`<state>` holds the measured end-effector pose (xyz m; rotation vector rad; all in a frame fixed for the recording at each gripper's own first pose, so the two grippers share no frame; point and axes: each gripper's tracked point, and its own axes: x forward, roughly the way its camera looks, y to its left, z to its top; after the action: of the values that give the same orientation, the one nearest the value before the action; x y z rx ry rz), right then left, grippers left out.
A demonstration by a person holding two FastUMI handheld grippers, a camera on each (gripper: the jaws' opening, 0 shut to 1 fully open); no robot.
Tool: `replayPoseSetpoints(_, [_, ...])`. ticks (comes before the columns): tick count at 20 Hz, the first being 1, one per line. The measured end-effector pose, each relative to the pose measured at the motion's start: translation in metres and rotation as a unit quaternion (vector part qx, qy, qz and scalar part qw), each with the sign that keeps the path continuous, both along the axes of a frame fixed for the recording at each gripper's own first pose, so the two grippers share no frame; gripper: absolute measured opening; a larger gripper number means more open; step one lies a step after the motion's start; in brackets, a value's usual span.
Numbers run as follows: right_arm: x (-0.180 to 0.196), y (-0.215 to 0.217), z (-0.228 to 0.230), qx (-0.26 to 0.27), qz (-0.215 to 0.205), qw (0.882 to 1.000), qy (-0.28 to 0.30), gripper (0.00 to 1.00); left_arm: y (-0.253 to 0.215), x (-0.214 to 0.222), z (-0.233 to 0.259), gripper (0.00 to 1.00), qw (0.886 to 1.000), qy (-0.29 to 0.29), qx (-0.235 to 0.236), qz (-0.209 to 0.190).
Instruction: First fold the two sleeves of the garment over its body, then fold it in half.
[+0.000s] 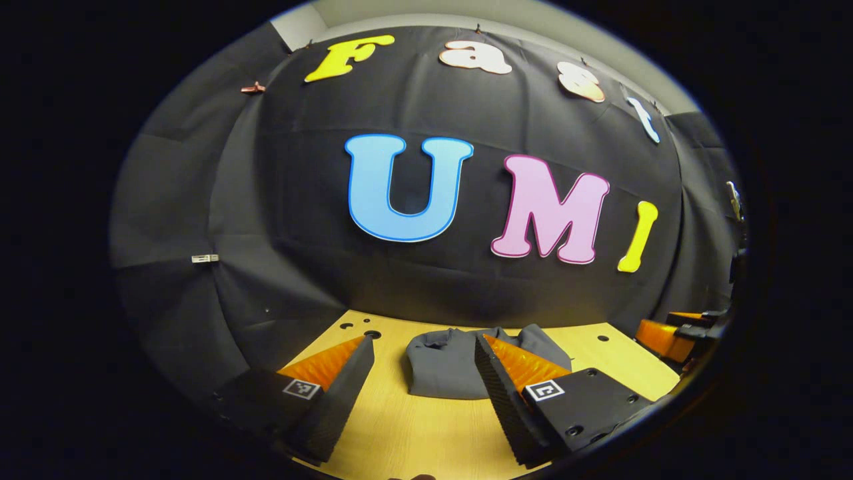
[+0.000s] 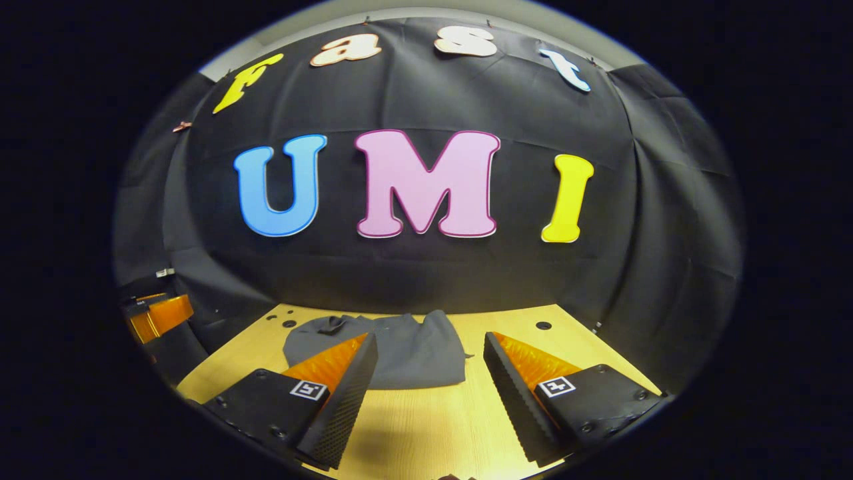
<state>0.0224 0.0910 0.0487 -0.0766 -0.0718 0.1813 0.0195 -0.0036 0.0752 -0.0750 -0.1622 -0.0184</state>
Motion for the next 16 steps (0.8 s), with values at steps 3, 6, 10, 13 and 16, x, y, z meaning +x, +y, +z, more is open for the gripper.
replayPoseSetpoints(3, [-0.031, 0.014, -0.01, -0.012, 0.022, 1.0, -0.002, 0.99, 0.006, -0.027, -0.019, 0.96, 1.0, 0.012, -0.008, 0.006])
replayPoseSetpoints(6, [-0.049, 0.023, -0.019, -0.017, 0.036, 0.999, 0.002, 0.97, 0.005, -0.044, -0.034, 0.96, 1.0, 0.029, -0.012, -0.006])
replayPoseSetpoints(10, [-0.061, 0.037, -0.041, -0.003, 0.054, 0.998, 0.032, 0.96, 0.005, -0.042, -0.047, 0.96, 0.999, 0.05, -0.006, -0.021])
replayPoseSetpoints(13, [-0.066, 0.038, -0.045, -0.006, 0.055, 0.998, 0.032, 0.96, 0.006, -0.041, -0.048, 0.96, 0.998, 0.05, 0.004, -0.023])
replayPoseSetpoints(16, [-0.069, 0.042, -0.049, -0.007, 0.058, 0.998, 0.037, 0.96, 0.004, -0.04, -0.049, 0.96, 0.998, 0.053, 0.01, -0.028])
